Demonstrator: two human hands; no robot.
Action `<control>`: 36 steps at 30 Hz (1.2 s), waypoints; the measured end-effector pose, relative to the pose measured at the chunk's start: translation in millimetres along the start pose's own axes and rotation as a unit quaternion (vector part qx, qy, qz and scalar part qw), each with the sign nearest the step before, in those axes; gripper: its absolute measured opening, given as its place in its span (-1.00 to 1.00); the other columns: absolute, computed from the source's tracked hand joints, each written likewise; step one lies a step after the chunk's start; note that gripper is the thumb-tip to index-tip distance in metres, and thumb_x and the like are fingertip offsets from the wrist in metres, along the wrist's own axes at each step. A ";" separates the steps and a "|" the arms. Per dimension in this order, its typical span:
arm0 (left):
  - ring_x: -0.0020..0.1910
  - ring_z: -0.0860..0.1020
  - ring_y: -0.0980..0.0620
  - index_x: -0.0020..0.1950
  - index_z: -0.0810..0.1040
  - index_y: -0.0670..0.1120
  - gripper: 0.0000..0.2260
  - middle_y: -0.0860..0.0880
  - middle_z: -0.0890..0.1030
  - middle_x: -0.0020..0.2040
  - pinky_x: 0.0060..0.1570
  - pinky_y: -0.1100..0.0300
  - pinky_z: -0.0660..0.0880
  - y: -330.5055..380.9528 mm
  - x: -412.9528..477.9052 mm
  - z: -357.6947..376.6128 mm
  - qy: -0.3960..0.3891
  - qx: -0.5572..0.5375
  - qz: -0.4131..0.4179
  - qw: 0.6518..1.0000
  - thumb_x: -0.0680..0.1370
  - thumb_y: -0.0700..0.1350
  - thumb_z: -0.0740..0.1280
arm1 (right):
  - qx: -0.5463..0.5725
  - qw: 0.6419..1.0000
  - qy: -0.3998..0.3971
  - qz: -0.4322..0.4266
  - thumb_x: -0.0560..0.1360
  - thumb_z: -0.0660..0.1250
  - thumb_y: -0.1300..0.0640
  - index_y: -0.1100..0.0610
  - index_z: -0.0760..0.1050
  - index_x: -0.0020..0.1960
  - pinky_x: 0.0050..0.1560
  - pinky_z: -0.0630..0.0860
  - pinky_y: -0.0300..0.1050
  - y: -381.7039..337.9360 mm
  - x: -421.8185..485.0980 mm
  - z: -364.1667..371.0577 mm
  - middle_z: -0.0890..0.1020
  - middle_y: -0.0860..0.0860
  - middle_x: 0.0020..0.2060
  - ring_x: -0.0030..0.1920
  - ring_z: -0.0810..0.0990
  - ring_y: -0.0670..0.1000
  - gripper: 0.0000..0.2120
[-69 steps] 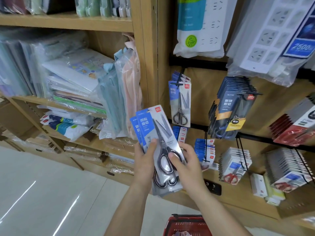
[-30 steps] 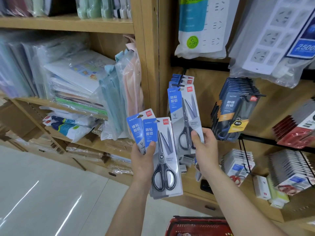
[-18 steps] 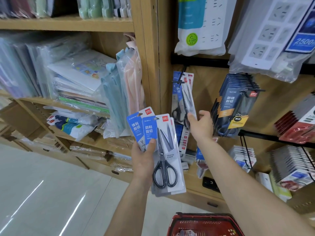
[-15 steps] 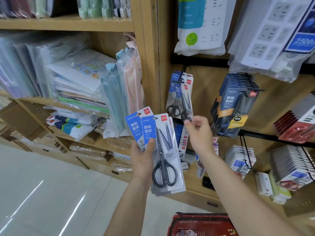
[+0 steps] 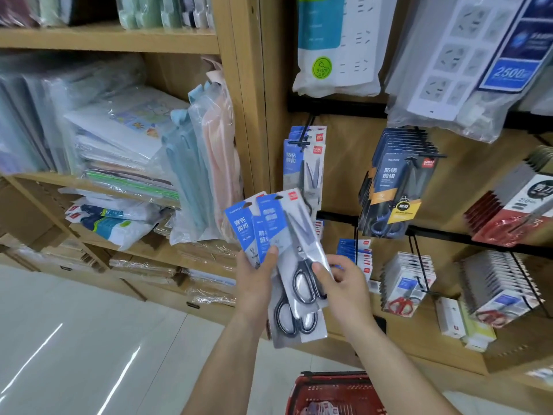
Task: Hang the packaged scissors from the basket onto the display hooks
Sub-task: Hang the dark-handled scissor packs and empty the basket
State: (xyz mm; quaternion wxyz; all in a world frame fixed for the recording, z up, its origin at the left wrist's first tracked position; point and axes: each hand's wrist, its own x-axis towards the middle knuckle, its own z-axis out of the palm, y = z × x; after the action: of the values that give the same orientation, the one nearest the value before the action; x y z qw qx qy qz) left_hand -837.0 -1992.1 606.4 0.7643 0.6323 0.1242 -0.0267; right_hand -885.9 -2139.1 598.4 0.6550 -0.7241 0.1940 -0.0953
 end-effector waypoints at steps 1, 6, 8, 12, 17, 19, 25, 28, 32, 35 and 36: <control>0.17 0.69 -0.07 0.32 0.52 -0.11 -0.70 -0.04 0.72 0.17 0.28 -0.20 0.57 -1.1 -0.5 -1.4 -0.013 0.008 0.005 1.000 0.61 -0.14 0.45 | 0.006 1.000 0.010 0.003 0.59 0.43 0.03 0.00 0.56 0.09 -0.12 0.59 -0.05 2.5 0.9 0.3 0.75 -0.02 -0.20 -0.20 0.72 -0.05 -0.89; 0.16 0.70 -0.13 0.33 0.48 -0.10 -0.62 -0.09 0.71 0.18 0.23 -0.24 0.59 -2.8 0.0 -11.4 -0.060 0.044 0.019 0.997 0.57 -0.28 0.47 | 0.044 0.999 -0.004 0.000 0.65 0.32 0.04 0.01 0.46 0.13 -0.23 0.50 -0.21 3.1 5.3 0.8 0.68 -0.11 -0.32 -0.33 0.63 -0.20 -0.90; 0.13 0.70 -0.14 0.29 0.50 -0.07 -0.68 -0.08 0.72 0.15 0.22 -0.26 0.59 -2.0 0.1 -13.0 -0.045 0.055 0.027 0.997 0.58 -0.27 0.46 | 0.042 0.999 -0.013 -0.014 0.66 0.29 0.01 0.04 0.45 0.13 -0.21 0.46 -0.15 3.0 7.2 0.8 0.61 -0.13 -0.37 -0.37 0.55 -0.19 -0.88; 0.11 0.70 -0.09 0.23 0.55 0.00 -0.76 -0.02 0.72 0.12 0.21 -0.27 0.58 -1.7 0.3 -14.7 -0.021 0.084 0.042 0.995 0.61 -0.19 0.44 | 0.047 0.996 0.013 -0.071 0.67 0.28 0.06 0.04 0.44 0.10 -0.20 0.44 -0.29 -7.2 10.4 -4.2 0.63 -0.05 -0.19 -0.29 0.56 -0.23 -0.94; 0.07 0.72 -0.09 0.24 0.54 -0.07 -0.81 -0.03 0.74 0.10 0.15 -0.24 0.63 1.6 -2.0 -17.2 -0.016 0.064 0.038 0.997 0.63 -0.18 0.41 | 0.023 0.994 0.027 -0.102 0.65 0.31 0.14 0.04 0.45 0.11 -0.26 0.50 -0.40 -28.9 32.9 -8.5 0.69 -0.01 -0.05 -0.22 0.64 -0.25 -0.94; 0.04 0.73 -0.07 0.20 0.55 -0.05 -0.84 -0.01 0.75 0.06 0.11 -0.17 0.65 2.9 -3.3 -18.3 -0.014 0.059 0.034 0.998 0.64 -0.20 0.40 | 0.012 0.994 0.028 -0.104 0.66 0.32 0.14 0.06 0.45 0.11 -0.29 0.48 -0.42 -33.5 45.0 -5.9 0.69 -0.04 -0.07 -0.25 0.63 -0.27 -0.93; 0.03 0.73 -0.04 0.18 0.54 -0.02 -0.85 0.02 0.75 0.05 0.06 -0.07 0.67 5.3 -3.3 -23.4 -0.009 0.062 0.024 0.998 0.64 -0.17 0.40 | -0.019 0.995 0.051 -0.087 0.65 0.34 0.08 0.04 0.43 0.13 -0.20 0.53 -0.23 -31.8 73.4 4.6 0.69 -0.06 -0.06 -0.11 0.67 -0.10 -0.88; 0.01 0.74 -0.03 0.20 0.54 -0.04 -0.84 0.02 0.75 0.05 0.04 -0.06 0.67 7.6 -3.7 -24.9 -0.011 0.061 0.023 0.998 0.64 -0.17 0.40 | -0.040 0.993 0.071 -0.083 0.65 0.33 0.06 0.02 0.40 0.14 -0.30 0.45 -0.34 -28.2 75.3 7.8 0.67 -0.04 -0.06 -0.12 0.64 -0.08 -0.87; 0.02 0.74 -0.05 0.20 0.54 -0.04 -0.84 0.01 0.75 0.05 0.09 -0.16 0.67 9.0 -2.7 -27.5 -0.005 0.063 0.020 0.998 0.64 -0.16 0.41 | -0.030 0.992 0.093 -0.085 0.65 0.34 0.04 0.01 0.41 0.11 -0.35 0.40 -0.36 -26.1 74.9 11.8 0.66 -0.04 -0.10 -0.17 0.62 -0.08 -0.87; 0.02 0.74 -0.07 0.20 0.54 -0.05 -0.84 -0.01 0.75 0.05 0.11 -0.20 0.65 9.1 -3.5 -27.5 -0.006 0.060 0.018 0.998 0.63 -0.17 0.42 | -0.032 0.992 0.108 -0.061 0.64 0.34 0.01 0.05 0.43 0.10 -0.29 0.39 -0.21 -36.6 89.5 19.1 0.62 -0.04 -0.16 -0.17 0.57 -0.01 -0.85; 0.02 0.74 -0.07 0.20 0.54 -0.05 -0.83 -0.01 0.75 0.05 0.11 -0.21 0.65 9.3 -4.3 -26.9 -0.006 0.059 0.017 0.998 0.63 -0.17 0.42 | -0.032 0.992 0.112 -0.050 0.64 0.34 0.00 0.07 0.44 0.09 -0.27 0.39 -0.18 -43.1 97.6 21.2 0.59 -0.05 -0.15 -0.15 0.56 0.01 -0.84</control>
State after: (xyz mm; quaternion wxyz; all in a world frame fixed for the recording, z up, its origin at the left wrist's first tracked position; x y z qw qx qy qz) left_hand -843.4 -1964.6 611.8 0.7269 0.6780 0.1066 -0.0247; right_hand -782.3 -2156.6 626.9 0.5997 -0.7385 0.2326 -0.2022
